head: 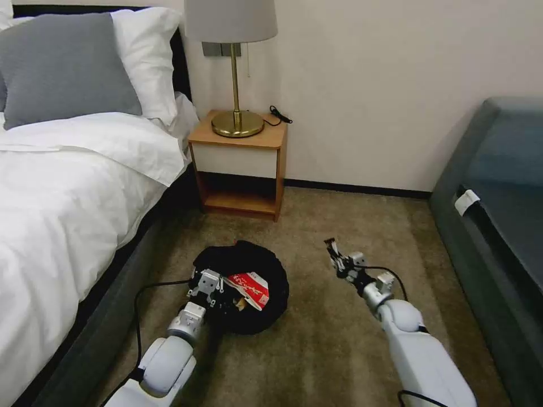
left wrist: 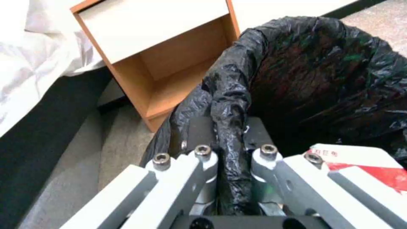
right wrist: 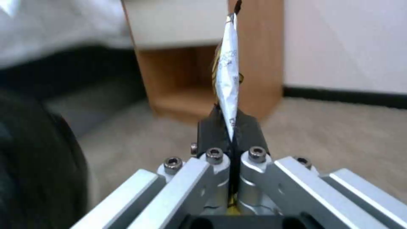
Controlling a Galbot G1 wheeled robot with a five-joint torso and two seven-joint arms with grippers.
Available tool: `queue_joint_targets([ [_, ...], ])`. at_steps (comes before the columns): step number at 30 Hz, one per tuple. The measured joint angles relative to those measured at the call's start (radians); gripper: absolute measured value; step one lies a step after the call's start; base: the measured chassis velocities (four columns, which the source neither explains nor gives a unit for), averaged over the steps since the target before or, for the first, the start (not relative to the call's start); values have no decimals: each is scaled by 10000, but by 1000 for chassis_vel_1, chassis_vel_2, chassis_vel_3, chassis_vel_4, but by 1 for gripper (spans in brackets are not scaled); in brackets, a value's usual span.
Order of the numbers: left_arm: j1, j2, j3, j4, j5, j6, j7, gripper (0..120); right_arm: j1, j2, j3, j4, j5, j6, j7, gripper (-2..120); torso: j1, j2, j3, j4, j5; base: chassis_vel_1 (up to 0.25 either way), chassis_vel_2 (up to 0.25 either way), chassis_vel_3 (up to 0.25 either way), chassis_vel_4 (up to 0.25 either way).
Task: Pick up the trash bin, then pick up the garbage on the floor and place it into the trash bin.
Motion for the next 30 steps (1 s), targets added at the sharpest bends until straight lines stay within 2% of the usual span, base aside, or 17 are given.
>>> queue_joint_targets([
  [5, -129, 97, 81, 117, -97, -236, 125, 4, -66, 451, -534, 1100, 994, -5, 231, 0, 0, 0, -1, 1, 0, 0, 0, 0, 0],
  [13, -329, 121, 327, 254, -112, -273, 163, 5, -582, 572, -1166, 2424, 1911, -353, 280, 0, 0, 0, -1, 0, 1, 0, 0, 0, 0],
  [16, -441, 123, 496, 257, -122, -282, 175, 5, -959, 557, -1506, 3183, 2546, -747, 225, 0, 0, 0, -1, -1, 1, 0, 0, 0, 0],
  [25, -646, 128, 726, 206, -165, -278, 177, 5, -1516, 862, -2210, 3758, 2480, -1256, -141, 0, 0, 0, -1, -1, 3, 0, 0, 0, 0],
  [30, -672, 159, 790, 53, -243, -254, 175, 5, -1653, 1064, -2524, 3167, 1791, -1174, -371, 0, 0, 1, -1, 0, 2, 0, 0, 0, 0],
])
